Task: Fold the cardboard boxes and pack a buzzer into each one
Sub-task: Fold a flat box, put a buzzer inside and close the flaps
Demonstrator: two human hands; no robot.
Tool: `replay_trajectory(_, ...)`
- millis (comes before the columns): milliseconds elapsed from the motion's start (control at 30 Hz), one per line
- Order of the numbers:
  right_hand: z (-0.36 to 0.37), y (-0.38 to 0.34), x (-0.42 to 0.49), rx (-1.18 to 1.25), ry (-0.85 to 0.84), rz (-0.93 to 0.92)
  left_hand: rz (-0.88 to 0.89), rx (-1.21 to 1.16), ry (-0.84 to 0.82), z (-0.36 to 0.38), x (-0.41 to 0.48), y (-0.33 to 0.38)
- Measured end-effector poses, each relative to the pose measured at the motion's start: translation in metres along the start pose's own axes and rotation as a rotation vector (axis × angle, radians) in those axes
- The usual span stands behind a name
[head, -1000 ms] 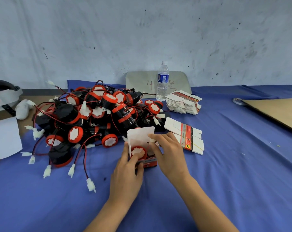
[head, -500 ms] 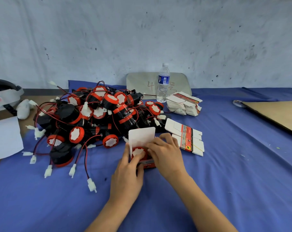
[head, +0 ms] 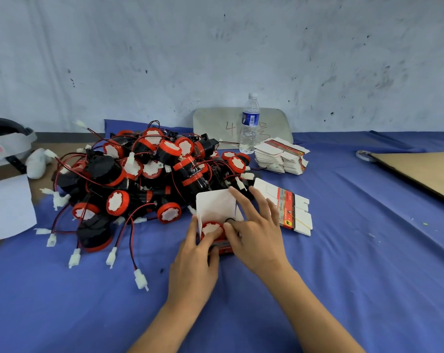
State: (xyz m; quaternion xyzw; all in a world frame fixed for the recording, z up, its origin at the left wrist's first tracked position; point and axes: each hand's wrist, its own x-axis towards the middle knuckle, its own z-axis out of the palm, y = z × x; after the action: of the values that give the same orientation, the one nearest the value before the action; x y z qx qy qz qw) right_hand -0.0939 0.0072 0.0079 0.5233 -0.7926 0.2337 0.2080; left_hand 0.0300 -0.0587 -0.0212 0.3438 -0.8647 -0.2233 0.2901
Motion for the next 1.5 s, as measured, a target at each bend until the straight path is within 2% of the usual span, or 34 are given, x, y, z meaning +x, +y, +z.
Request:
replay_trajectory(100,0.003,0.002,0.000,-0.049,-0.292,0.084,0.037,-0.037,0.049,-0.001,-0.001,0.001)
replay_trajectory(167,0.004,0.002,0.001,-0.036,-0.380,0.114,0.078,-0.050,0.113,-0.003,-0.001,0.002)
replay_trajectory(467,0.000,-0.004,-0.001,0.088,-0.365,0.088,0.163,-0.100,0.128,-0.001,-0.001,-0.001)
replay_trajectory(800,-0.010,-0.015,-0.001,-0.062,-0.274,0.020,0.182,-0.098,0.031,0.005,-0.003,-0.002)
replay_trajectory(1000,-0.003,-0.004,-0.002,0.245,-0.230,0.048,0.299,-0.083,-0.022,0.008,-0.004,0.005)
replay_trajectory(1100,0.001,0.004,-0.003,0.481,-0.107,0.068,0.366,0.010,-0.032,0.008,-0.003,0.006)
replay_trajectory(1167,0.002,0.007,-0.004,0.620,-0.088,0.093,0.361,0.036,-0.040,0.007,-0.002,0.004)
replay_trajectory(1333,0.003,0.017,0.003,1.094,-0.067,0.357,0.355,0.104,-0.041,0.010,0.002,0.002)
replay_trajectory(1400,0.005,0.019,0.004,1.142,-0.093,0.407,0.343,0.102,-0.045,0.010,0.001,0.002)
replay_trajectory(1500,0.010,0.020,0.001,1.080,-0.153,0.407,0.348,0.069,-0.054,0.009,0.001,0.001)
